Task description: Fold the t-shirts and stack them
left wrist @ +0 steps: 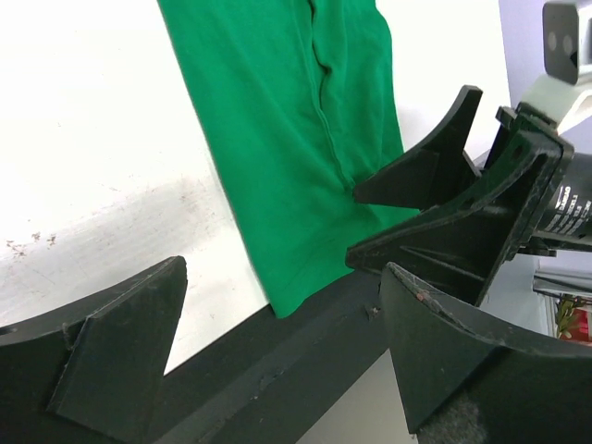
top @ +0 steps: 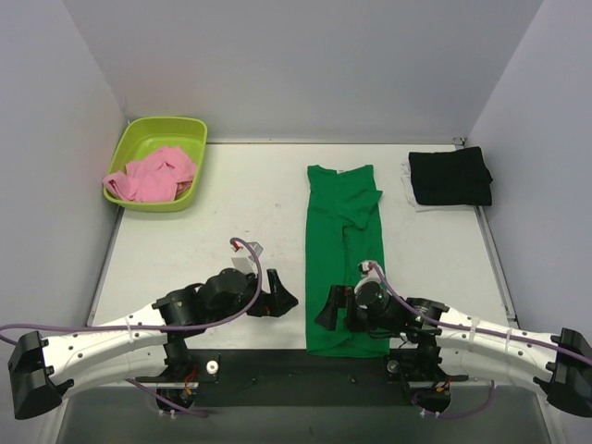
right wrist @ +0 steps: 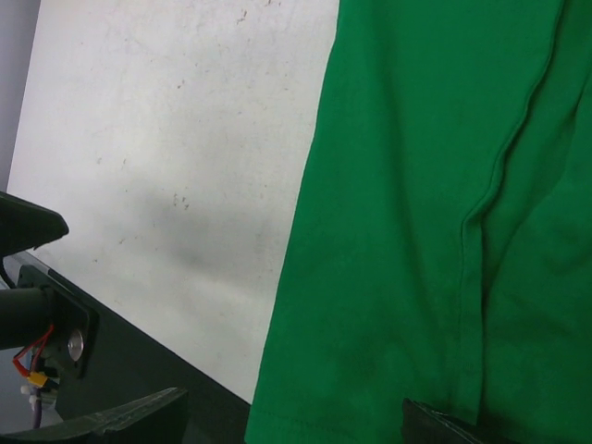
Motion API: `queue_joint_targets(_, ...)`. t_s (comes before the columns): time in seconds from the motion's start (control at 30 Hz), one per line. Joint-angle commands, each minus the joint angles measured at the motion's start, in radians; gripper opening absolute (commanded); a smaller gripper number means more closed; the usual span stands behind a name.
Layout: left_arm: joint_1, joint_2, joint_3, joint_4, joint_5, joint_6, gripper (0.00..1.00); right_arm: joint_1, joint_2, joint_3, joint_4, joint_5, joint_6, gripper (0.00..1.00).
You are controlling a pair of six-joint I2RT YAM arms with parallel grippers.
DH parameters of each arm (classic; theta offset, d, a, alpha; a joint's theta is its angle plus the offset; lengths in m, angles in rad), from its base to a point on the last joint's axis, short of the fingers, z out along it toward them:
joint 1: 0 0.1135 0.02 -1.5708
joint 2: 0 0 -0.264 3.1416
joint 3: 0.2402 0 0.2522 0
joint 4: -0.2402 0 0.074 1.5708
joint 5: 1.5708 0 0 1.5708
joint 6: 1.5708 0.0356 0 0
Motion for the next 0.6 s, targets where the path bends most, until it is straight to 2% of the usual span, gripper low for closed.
queue_joint_targets(0.0,0.017,0.000,0.001,0.038,0.020,0.002,0.95,0.048,-0.024,-0.031,0.025,0.063,0.061,1.00)
queue_joint_targets(0.3,0.028,0.040,-0.004,0.070,0.040,0.003,0.95,0.143,-0.081,-0.098,0.015,0.133,0.140,1.00)
queue_joint_targets(0.57,0.037,0.069,-0.013,0.089,0.050,0.005,0.96,0.232,0.011,-0.247,0.141,0.219,0.224,1.00)
